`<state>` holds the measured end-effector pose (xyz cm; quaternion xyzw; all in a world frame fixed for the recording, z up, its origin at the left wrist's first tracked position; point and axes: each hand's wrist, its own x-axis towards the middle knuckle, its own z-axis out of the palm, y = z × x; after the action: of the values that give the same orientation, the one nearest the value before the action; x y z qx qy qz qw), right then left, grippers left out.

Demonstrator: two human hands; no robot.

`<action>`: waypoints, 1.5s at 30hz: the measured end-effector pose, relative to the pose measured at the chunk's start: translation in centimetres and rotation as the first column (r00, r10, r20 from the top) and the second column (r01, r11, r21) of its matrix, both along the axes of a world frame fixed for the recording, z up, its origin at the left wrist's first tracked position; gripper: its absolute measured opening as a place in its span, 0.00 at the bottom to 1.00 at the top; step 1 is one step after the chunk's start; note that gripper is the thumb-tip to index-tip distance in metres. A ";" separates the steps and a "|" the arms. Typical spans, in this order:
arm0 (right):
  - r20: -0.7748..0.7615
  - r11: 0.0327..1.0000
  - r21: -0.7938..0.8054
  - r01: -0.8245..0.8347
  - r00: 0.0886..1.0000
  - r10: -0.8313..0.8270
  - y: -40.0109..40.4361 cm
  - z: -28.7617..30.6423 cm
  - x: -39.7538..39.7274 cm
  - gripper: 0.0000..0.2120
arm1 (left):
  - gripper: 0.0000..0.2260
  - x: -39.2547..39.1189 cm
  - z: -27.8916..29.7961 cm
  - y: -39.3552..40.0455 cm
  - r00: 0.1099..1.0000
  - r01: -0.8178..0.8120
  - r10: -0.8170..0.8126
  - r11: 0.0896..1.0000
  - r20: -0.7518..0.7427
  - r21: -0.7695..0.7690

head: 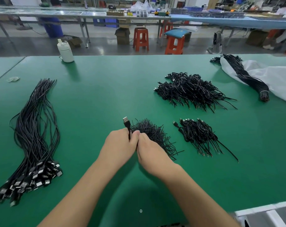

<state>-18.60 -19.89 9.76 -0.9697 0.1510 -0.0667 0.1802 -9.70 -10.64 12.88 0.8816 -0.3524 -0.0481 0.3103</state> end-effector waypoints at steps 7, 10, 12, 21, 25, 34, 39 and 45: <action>0.081 0.991 0.109 0.083 0.992 -0.092 0.1 1.1 0.2 0.11 | 0.14 -0.7 -1.2 -0.5 0.969 -0.207 0.154 0.932 -0.194 -0.298; 0.064 0.990 0.118 0.083 0.994 -0.091 -0.1 1.1 -0.4 0.11 | 0.16 0.1 -1.7 -0.3 0.963 -0.190 0.124 0.941 -0.239 -0.279; 0.037 0.994 0.097 0.049 0.998 -0.052 -0.3 0.9 -0.9 0.11 | 0.13 1.2 -1.7 -0.1 0.970 -0.083 0.028 0.971 -0.240 -0.222; 0.010 0.743 0.668 0.035 0.998 -0.057 -1.6 -0.7 -0.9 0.19 | 0.08 3.3 0.3 -2.3 0.955 0.218 -0.210 0.976 -0.211 0.016; 0.012 0.789 0.612 0.046 0.998 -0.068 -2.6 -0.6 -1.3 0.19 | 0.08 3.6 0.7 -3.5 0.921 0.287 -0.273 0.958 -0.277 0.011; 0.061 0.955 0.204 0.216 0.971 -0.233 -5.0 -2.4 -2.3 0.12 | 0.08 1.6 -3.6 -4.6 0.615 0.056 -0.315 0.932 -0.723 -0.358; 0.034 0.888 0.289 0.359 0.923 -0.384 -6.8 -3.8 -2.7 0.13 | 0.14 -0.6 -8.8 -3.8 0.973 0.221 -0.187 0.923 -0.134 0.316; -0.014 0.860 0.335 0.385 0.915 -0.404 -7.0 -4.4 -3.2 0.15 | 0.09 -3.1 -11.4 -3.6 0.969 0.236 -0.248 0.922 0.000 0.307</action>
<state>-21.81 -26.92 5.32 -0.8716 0.3500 -0.1033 0.3272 -12.81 -14.28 1.48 0.8694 -0.4527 -0.1227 0.1552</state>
